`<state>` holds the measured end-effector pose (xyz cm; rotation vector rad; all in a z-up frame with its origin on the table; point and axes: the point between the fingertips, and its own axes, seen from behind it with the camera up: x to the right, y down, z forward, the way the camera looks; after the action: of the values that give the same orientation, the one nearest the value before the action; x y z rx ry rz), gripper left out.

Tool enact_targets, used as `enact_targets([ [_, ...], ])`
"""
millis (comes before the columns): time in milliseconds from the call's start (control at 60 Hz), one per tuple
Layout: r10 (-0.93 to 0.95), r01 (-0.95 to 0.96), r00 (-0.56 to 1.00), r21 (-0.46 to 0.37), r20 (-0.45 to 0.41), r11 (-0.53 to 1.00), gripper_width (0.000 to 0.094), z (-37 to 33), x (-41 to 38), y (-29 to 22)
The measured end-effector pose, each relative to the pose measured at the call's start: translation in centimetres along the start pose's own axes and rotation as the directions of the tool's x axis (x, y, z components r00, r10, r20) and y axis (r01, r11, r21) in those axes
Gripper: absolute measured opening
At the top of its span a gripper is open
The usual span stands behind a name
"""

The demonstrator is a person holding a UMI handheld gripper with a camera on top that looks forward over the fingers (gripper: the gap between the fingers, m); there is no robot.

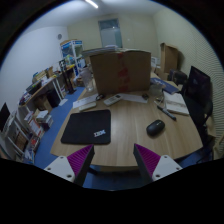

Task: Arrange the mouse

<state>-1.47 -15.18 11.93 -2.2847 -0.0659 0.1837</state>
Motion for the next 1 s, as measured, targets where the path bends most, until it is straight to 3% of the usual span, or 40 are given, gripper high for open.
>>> enact_targets([
  [183,-0.005,0.008,0.999,0.078,-0.04,0.997,0.0826,1.8,4.7,-0.8],
  [467,-0.029,0.036,0.996,0.074,-0.087,0.997,0.0805,10.1,15.2,0.4],
  [633,-0.061,0.061,0.996,0.013,-0.059,0.998,0.0827,15.4,17.8,1.4],
  [983,-0.12,0.122,0.992,0.082,-0.034,0.989,0.08,20.9,17.2,-3.5],
  [1000,-0.119,0.122,0.992,0.085,-0.037,0.989,0.0738,21.0,17.2,-3.6],
])
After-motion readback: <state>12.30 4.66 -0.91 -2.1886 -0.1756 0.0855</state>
